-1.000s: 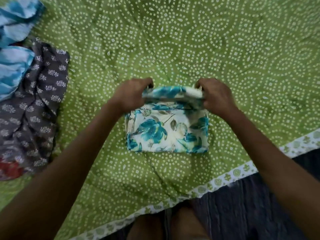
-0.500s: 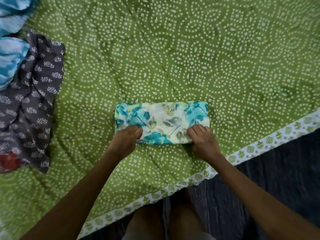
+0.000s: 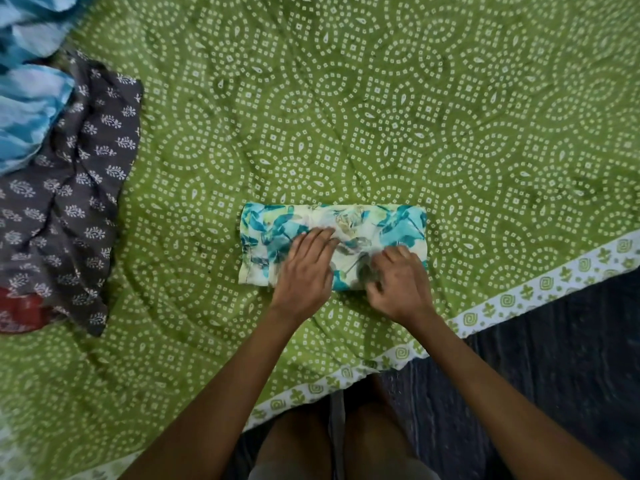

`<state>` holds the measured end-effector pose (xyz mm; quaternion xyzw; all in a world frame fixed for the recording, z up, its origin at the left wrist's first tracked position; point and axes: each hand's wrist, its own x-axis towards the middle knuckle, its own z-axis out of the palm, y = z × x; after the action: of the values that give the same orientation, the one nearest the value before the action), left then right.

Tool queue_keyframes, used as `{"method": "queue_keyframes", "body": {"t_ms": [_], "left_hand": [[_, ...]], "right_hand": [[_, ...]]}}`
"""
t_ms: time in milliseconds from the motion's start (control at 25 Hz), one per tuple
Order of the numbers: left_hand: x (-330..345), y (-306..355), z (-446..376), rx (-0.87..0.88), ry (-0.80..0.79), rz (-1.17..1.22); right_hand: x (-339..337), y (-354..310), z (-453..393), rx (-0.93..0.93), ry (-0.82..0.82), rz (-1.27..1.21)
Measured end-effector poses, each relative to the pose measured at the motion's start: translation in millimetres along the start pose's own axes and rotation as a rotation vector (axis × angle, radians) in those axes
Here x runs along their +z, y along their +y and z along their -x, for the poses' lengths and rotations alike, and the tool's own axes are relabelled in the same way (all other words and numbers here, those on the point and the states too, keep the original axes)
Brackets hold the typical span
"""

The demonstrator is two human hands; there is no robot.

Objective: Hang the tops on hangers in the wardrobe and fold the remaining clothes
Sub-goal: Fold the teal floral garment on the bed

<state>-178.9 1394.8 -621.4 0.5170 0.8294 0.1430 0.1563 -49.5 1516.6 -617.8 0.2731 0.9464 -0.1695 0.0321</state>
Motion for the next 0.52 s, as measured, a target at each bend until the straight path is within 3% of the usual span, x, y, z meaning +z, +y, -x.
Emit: {"method": "queue_keyframes", "body": {"t_ms": [80,240,400,520], "left_hand": [[15,0,-14,-0.006,0.0,0.06],[39,-32,-38,-0.107,-0.069,-0.016],[46,-51,-48,0.015,-0.067,-0.186],[41,-66,-46,-0.155,0.003,-0.292]], "right_hand": [[9,-22,-18,0.06,0.14,-0.098],[51,-13,-48,0.153,-0.033,-0.087],[60,8,-72,0.362,-0.016,0.018],[59,24,-80,0.3,-0.067,0.072]]}}
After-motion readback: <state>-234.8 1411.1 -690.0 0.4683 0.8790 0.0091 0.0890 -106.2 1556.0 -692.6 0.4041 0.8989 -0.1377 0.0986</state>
